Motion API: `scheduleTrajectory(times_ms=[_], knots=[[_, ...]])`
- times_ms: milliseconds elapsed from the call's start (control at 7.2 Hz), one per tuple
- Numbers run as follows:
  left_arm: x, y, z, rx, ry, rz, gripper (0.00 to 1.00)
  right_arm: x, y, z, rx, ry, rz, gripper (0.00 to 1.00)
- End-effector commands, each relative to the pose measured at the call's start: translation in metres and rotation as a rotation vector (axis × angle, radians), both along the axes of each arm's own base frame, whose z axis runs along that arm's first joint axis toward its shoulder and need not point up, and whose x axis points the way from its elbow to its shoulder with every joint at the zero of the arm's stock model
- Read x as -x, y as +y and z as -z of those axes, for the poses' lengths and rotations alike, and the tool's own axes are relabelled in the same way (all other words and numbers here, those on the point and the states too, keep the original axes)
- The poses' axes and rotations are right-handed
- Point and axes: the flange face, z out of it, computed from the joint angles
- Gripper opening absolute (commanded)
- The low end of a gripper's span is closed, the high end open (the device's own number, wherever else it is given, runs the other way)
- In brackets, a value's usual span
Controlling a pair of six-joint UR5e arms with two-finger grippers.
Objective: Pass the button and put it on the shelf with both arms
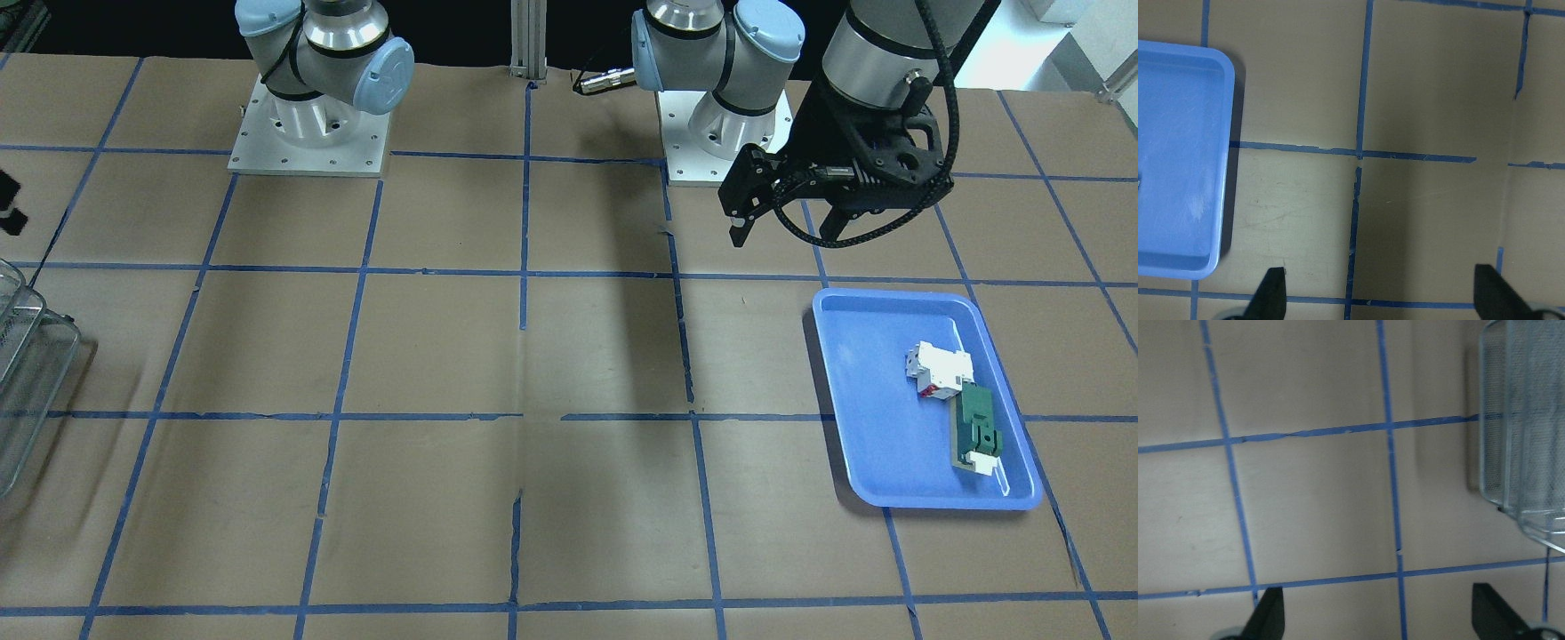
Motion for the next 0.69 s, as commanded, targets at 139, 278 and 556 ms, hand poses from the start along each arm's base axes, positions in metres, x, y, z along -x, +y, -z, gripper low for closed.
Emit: scheduleTrajectory(times_ms=[139, 278, 556], knots=[[0.0, 0.0, 0.001, 0.0, 0.0, -0.001, 1.0, -0.109, 0.022, 0.015, -0.025, 0.001, -0.071, 1.0], [0.0, 0.0, 0.0, 0.0, -0.001, -0.001, 1.0, -0.112, 0.038, -0.002, 0.0, 0.007, -0.023, 1.0], [0.0, 0.0, 0.0, 0.0, -0.003, 0.002, 1.0, -0.145, 0.073, 0.004, 0.007, 0.011, -0.085, 1.0]])
